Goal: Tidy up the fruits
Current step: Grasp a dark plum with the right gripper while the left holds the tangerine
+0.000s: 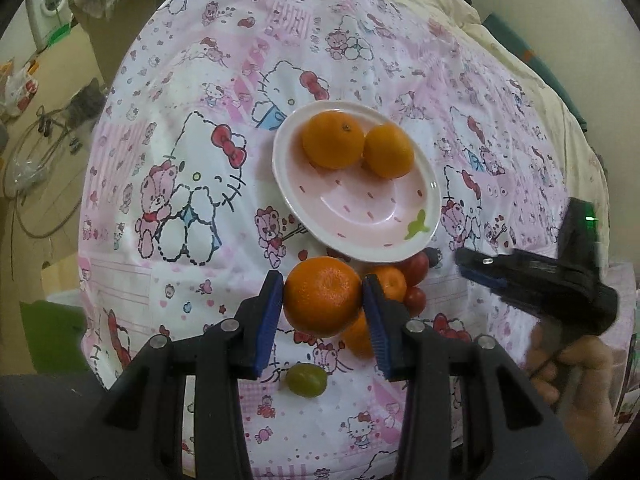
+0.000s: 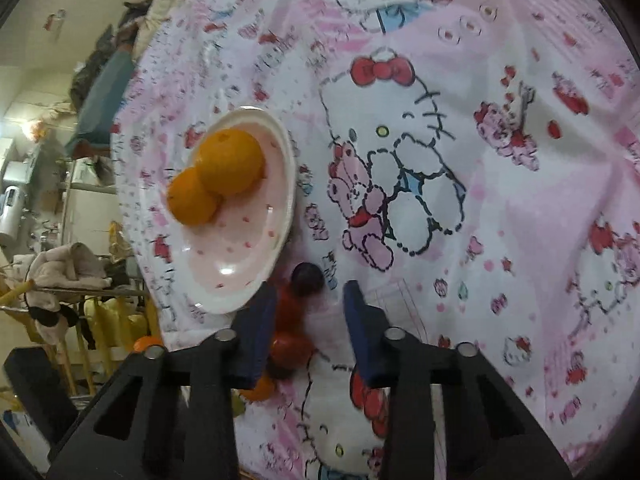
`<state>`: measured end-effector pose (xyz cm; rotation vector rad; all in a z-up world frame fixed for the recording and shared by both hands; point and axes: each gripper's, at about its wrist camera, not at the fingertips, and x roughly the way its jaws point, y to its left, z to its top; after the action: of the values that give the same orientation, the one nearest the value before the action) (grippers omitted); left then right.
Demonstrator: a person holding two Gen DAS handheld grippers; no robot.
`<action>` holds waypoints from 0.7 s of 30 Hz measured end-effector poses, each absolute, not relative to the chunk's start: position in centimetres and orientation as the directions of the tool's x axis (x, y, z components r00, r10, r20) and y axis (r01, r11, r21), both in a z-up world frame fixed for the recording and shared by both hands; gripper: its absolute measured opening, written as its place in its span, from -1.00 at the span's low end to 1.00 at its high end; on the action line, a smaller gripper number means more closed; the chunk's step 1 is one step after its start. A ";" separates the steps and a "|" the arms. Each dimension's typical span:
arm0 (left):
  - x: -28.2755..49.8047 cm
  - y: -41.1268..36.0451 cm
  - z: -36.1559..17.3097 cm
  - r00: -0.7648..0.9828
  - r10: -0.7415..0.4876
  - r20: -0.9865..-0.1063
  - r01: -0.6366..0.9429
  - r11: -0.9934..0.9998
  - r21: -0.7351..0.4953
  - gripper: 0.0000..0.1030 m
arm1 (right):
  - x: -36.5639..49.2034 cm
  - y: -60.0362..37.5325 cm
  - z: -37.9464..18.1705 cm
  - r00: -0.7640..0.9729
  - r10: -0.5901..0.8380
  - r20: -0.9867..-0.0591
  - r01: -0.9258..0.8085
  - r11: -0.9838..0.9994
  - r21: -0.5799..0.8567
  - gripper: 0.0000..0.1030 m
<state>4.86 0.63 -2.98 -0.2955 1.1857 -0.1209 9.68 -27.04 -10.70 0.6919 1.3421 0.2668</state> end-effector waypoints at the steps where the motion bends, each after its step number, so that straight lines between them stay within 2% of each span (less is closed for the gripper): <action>1: 4.9 0.6 -2.9 0.375 -0.249 -0.893 -0.059 0.955 -0.291 -0.29 | 9.9 -26.8 -11.3 0.221 0.559 -0.799 0.221 0.770 0.599 -0.40; 8: 5.1 0.4 -2.9 0.368 -0.253 -0.895 -0.060 0.954 -0.294 -0.29 | 11.2 -25.2 -13.5 0.196 0.555 -0.808 0.261 0.765 0.589 -0.44; 10: 5.2 0.4 -3.0 0.362 -0.258 -0.896 -0.063 0.952 -0.299 -0.29 | 11.5 -25.0 -13.8 0.197 0.555 -0.808 0.272 0.761 0.589 -0.55; 12: 5.3 0.4 -3.1 0.357 -0.264 -0.896 -0.062 0.951 -0.304 -0.29 | 11.6 -25.0 -14.3 0.193 0.555 -0.809 0.281 0.759 0.588 -0.56; 21: 5.7 0.4 -3.1 0.360 -0.253 -0.898 -0.066 0.953 -0.295 -0.29 | 11.2 -25.5 -13.4 0.229 0.551 -0.802 0.251 0.763 0.596 -0.58</action>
<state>5.70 0.37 -3.12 -0.3025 1.2017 -0.1225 11.19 -25.47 -13.41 0.7268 1.3569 0.2336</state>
